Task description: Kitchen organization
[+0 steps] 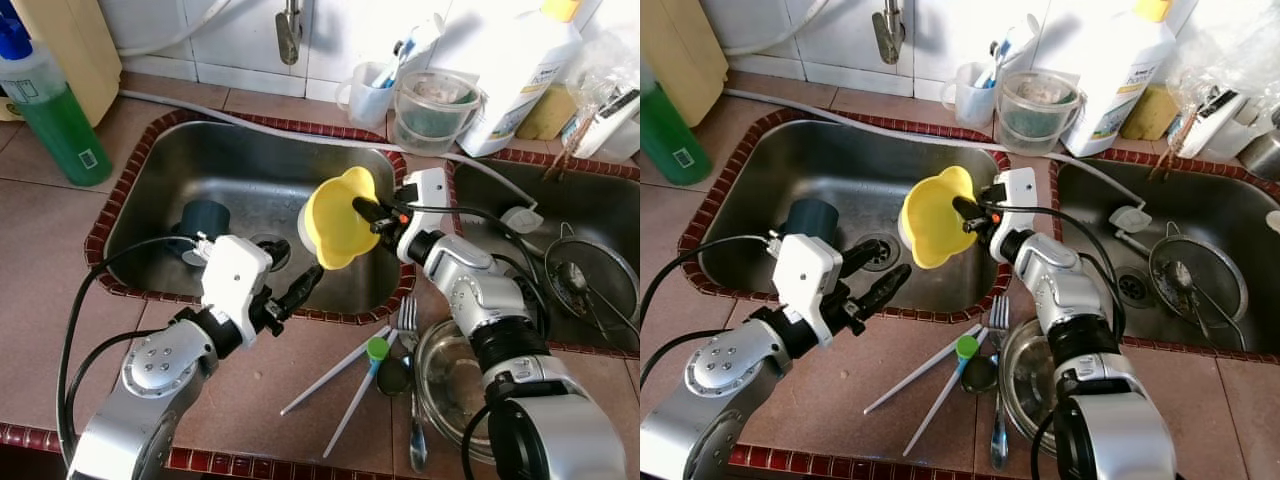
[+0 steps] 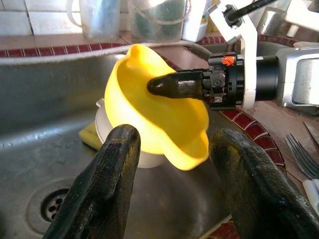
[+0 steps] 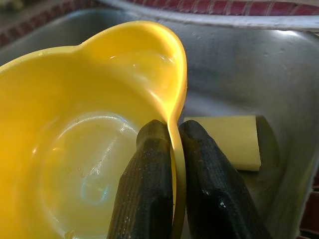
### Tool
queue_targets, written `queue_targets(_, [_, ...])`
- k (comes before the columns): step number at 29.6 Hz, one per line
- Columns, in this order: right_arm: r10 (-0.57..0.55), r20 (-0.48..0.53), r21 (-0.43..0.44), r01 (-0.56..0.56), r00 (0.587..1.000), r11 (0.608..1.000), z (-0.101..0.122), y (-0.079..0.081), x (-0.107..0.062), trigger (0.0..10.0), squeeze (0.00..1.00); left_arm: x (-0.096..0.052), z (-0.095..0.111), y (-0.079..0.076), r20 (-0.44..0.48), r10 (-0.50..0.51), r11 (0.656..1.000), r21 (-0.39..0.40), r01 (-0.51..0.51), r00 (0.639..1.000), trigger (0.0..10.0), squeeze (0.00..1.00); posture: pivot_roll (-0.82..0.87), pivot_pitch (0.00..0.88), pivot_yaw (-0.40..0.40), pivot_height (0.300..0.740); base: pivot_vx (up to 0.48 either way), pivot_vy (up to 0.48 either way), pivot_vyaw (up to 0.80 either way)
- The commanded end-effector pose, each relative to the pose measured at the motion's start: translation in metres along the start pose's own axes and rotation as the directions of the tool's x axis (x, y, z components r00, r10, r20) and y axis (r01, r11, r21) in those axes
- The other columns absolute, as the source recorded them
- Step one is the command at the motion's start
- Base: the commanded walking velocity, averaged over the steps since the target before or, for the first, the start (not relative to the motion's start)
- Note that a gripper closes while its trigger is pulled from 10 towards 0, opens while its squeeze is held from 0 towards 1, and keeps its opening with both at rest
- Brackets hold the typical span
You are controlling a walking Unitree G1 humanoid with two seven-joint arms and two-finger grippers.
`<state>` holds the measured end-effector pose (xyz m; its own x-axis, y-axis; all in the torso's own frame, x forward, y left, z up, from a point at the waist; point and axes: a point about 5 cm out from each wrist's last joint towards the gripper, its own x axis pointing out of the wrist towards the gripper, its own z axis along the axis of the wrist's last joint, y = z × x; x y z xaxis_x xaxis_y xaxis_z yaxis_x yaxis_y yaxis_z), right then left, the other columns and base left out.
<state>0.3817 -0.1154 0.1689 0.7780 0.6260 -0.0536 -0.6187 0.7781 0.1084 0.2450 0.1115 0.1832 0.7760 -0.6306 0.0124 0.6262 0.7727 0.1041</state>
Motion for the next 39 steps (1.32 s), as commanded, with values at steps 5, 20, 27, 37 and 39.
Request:
queue_targets(5, [0.089, -0.016, -0.007, -0.089, 0.996, 0.996, -0.005, 0.011, 0.001, 10.0, 0.0, 0.0, 0.004, -0.006, 0.014, -0.013, 1.0, -0.01, 0.013, 1.0, 10.0, 0.0, -0.03, 0.278, -0.094, 0.74, 0.0, 0.0, 0.0])
queue_targets(20, [0.143, -0.082, -0.036, -0.146, 0.986, 0.989, -0.011, 0.015, -0.001, 10.0, 0.0, -0.001, 0.004, -0.005, 0.016, 0.0, 1.0, -0.017, 0.0, 1.0, 10.0, 0.0, -0.02, 0.28, -0.099, 0.74, 0.0, 0.0, 0.0])
queue_targets(27, [0.112, -0.086, -0.033, -0.115, 0.99, 0.993, -0.01, 0.008, -0.003, 10.0, 0.0, -0.001, 0.004, -0.005, 0.018, 0.0, 1.0, -0.021, 0.0, 1.0, 10.0, 0.0, -0.03, 0.278, -0.101, 0.74, 0.0, 0.0, 0.0])
queue_targets(37, [0.108, -0.102, -0.007, -0.109, 0.989, 0.994, -0.013, 0.006, -0.004, 10.0, 1.0, -0.001, 0.005, -0.005, 0.019, 0.004, 1.0, -0.022, -0.003, 1.0, 10.0, 0.0, -0.03, 0.28, -0.102, 0.74, 0.0, 0.0, 0.0])
queue_targets(39, [0.108, -0.103, -0.007, -0.109, 0.989, 0.994, -0.013, 0.006, -0.004, 10.0, 1.0, -0.001, 0.005, -0.005, 0.019, 0.004, 1.0, -0.023, -0.004, 1.0, 10.0, 0.0, -0.03, 0.281, -0.102, 0.74, 0.0, 0.0, 0.0])
